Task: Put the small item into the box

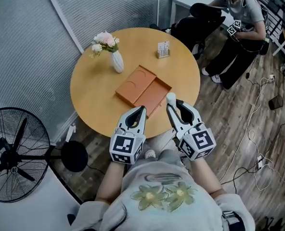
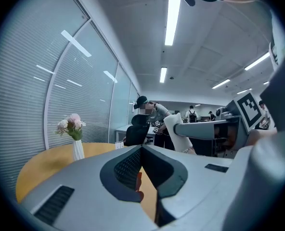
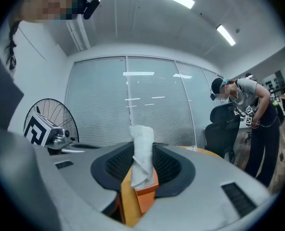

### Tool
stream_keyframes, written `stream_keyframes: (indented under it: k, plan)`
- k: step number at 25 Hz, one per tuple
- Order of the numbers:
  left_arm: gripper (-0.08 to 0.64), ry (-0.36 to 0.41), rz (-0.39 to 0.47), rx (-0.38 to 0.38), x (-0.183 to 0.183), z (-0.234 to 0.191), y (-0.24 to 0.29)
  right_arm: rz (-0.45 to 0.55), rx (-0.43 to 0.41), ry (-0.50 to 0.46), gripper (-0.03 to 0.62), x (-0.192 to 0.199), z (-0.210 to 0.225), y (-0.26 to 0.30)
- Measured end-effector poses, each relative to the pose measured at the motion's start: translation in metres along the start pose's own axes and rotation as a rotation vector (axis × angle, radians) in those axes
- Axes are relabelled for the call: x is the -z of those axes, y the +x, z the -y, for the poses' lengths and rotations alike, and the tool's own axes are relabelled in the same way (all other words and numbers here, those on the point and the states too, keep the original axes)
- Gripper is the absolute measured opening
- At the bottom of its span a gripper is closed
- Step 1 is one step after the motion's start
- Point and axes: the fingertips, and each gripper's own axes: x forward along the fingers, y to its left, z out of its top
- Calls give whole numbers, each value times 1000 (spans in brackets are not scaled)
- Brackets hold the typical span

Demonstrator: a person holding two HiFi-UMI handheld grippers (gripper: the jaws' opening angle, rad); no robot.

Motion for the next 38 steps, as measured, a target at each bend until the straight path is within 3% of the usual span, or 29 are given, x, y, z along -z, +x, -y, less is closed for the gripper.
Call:
stream_keyframes:
  k: [13,30,38]
  plan:
    - [9,-56,-33,9,20,-29,24,-55,9,-1,127,20,16,41]
    - [9,-59,-38,-25,9,-98,76,-54,1,-52,129,5,48,128]
    - [9,-65,-47,-22,9,-121,101,-118,-5,-109,129,16,60,156]
